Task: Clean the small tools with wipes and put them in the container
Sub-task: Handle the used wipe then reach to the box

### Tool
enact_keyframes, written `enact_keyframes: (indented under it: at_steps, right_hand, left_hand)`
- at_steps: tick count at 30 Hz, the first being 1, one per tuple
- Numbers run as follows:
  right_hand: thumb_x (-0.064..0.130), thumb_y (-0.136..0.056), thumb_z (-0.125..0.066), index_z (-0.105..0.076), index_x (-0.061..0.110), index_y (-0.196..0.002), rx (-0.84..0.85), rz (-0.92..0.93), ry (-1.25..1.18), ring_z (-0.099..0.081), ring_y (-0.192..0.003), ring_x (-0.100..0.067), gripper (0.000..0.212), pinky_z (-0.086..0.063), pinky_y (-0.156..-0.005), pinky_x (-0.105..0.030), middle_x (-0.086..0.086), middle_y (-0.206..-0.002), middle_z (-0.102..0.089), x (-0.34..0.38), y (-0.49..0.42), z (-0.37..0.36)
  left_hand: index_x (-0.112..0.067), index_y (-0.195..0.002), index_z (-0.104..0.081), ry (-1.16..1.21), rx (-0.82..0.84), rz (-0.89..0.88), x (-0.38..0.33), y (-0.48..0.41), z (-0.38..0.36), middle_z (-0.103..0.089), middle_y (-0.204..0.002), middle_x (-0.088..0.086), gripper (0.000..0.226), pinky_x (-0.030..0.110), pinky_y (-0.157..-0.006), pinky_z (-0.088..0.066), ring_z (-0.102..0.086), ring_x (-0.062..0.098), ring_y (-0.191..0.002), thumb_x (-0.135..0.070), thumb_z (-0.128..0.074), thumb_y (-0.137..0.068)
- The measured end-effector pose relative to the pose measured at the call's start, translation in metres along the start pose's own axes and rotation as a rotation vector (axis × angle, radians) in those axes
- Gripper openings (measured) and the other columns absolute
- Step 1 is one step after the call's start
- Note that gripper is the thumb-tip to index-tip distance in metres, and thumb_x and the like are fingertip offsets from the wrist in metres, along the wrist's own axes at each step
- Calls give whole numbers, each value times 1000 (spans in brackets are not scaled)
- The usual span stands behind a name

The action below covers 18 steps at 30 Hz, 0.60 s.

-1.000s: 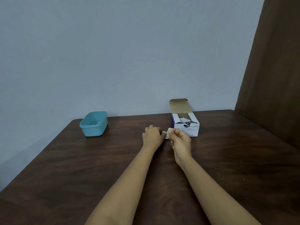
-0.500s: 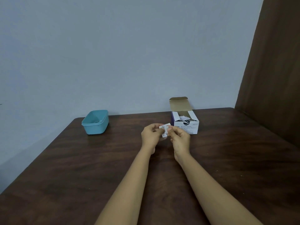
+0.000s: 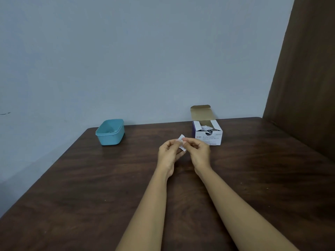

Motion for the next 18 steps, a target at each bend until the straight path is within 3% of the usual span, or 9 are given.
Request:
enact_keyframes:
  at_steps: [4,10,14,18]
  right_hand:
    - [-4,-79,-70,-70,14,-89,19,-12,-5,-60,-74,-7,21,-50,-71,-20,0,-80,-66,0,1,-1]
    - [5,-72,-81,-60,10,-109,-54,-56,-25,-60,-83,-8,43,-50,-71,-14,2,-94,-62,-5,0,5]
    - [5,-74,-79,-68,16,-96,14,-54,1,-68,-86,-19,26,-55,-74,-24,-4,-90,-71,-8,-3,-3]
    - [1,-76,-75,-68,18,-83,31,16,36,-68,-77,-16,20,-56,-73,-31,-4,-82,-72,-1,-3,-5]
  left_hand:
    - [3,-103,-59,-22,5,-7,-1,3,1,-68,-99,24,19,35,-84,-57,-68,26,-95,-10,-65,-90]
    - [-5,-88,-59,-25,-53,16,-1,0,8,-68,-89,13,5,31,-78,-59,-65,20,-84,-5,-60,-92]
    - [-4,-89,-58,-48,-122,-2,-2,-2,14,-69,-89,15,5,25,-67,-59,-67,17,-76,-5,-62,-91]
    - [1,-90,-60,-66,-189,-19,-2,-3,18,-69,-92,22,7,24,-62,-58,-68,19,-75,-4,-65,-89]
Point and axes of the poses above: each hand's wrist, its own y-axis away from the middle knuckle, its own z-axis out of the back of the hand, x = y × z, the point moved 10 cm from there along -y, towards the middle knuckle
